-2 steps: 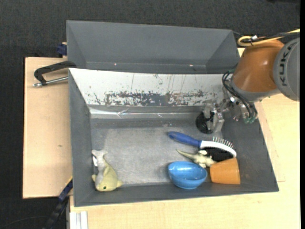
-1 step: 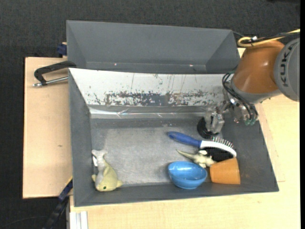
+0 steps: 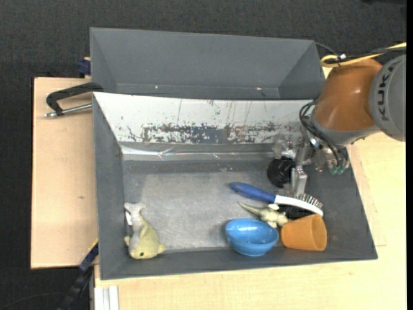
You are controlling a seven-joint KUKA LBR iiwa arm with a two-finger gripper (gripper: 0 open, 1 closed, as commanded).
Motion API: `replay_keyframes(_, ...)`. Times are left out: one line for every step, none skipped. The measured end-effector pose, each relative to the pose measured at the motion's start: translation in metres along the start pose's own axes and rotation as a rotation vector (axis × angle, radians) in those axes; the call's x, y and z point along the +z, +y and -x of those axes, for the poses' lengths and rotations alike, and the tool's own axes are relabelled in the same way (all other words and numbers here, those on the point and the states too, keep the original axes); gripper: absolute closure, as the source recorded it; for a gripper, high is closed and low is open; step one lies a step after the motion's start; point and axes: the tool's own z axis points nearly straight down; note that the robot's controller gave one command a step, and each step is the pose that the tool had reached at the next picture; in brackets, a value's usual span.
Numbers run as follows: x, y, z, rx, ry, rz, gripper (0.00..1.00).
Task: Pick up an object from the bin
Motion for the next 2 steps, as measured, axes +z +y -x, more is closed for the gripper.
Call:
replay_keyframes(-0.002,0.004,0.002,-0.004,0.0,0.007,1.0)
replay_keyframes(-0.104,-0.005,0.001,0.001,-0.002,-0.002,1.0)
